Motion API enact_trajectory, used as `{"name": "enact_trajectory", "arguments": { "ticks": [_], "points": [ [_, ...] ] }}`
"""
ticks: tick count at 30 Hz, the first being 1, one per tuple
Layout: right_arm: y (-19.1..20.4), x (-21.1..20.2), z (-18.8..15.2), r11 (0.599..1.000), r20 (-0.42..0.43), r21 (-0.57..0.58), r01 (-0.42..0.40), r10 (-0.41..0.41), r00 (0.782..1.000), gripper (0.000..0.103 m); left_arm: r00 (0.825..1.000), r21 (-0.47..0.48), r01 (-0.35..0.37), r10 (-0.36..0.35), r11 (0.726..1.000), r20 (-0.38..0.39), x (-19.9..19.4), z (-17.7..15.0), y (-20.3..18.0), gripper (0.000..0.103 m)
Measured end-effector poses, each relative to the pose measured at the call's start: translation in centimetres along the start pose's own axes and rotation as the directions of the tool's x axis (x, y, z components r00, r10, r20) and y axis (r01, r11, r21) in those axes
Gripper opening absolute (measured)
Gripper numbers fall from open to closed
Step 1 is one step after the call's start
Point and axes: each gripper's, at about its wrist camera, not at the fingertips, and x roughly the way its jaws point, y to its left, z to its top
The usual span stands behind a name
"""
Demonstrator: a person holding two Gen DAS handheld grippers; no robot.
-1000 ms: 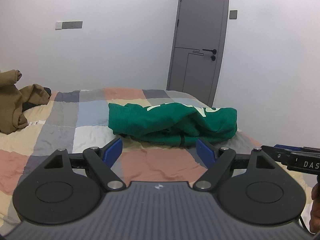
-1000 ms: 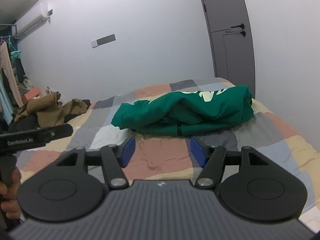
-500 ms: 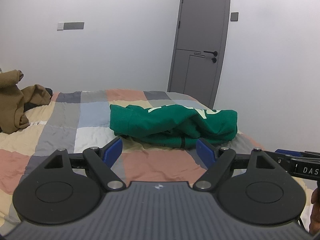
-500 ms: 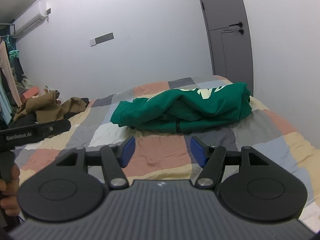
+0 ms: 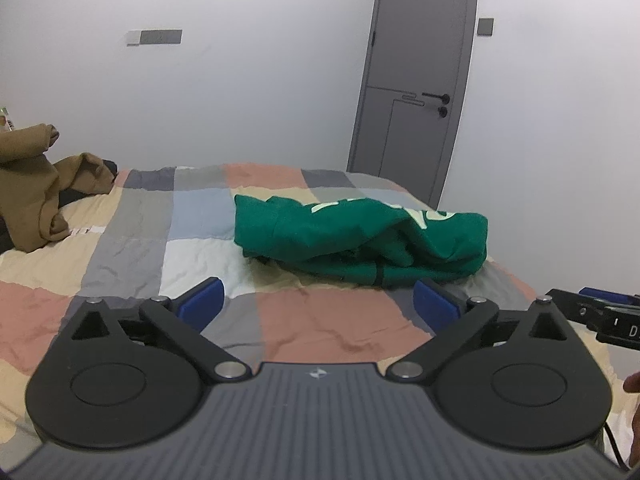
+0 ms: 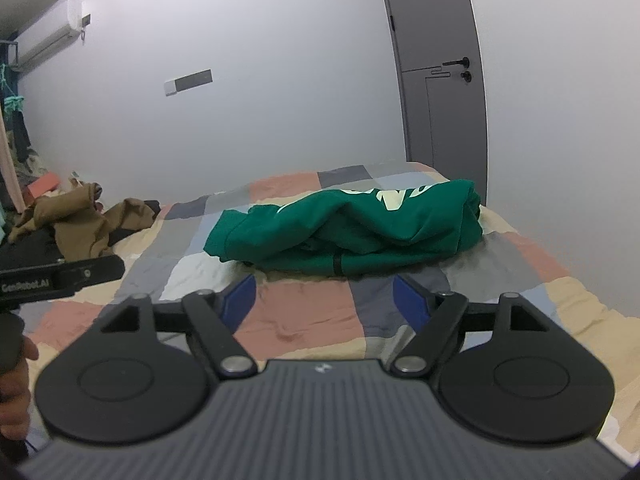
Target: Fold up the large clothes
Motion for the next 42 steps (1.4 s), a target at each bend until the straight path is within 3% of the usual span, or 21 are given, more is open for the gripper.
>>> {"name": "enact_trajectory", "arguments": {
  "ticks": [4, 20, 42],
  "points": [
    [0.0, 0.1, 0.0, 1.0, -0.007, 0.001, 0.014, -0.014, 1.0, 0.103, 1.0, 0.012, -0.017, 0.018, 1.0, -0.026, 0.1, -0.1, -0.1, 0.103],
    [0.3, -0.8, -0.1, 0.999, -0.009, 0.009, 0.052, -0.052, 0.999, 0.103, 0.997, 0.03, -0.034, 0.036, 0.999, -0.07, 0.2, -0.4, -0.7, 0.103],
    [0.3, -1.3, -0.1, 0.999, 0.006, 0.002, 0.053, -0.053, 0.999, 0.103, 0.999, 0.056, -0.051, 0.052, 0.997, -0.014, -1.3, -0.3, -1.5, 0.103]
  ]
}}
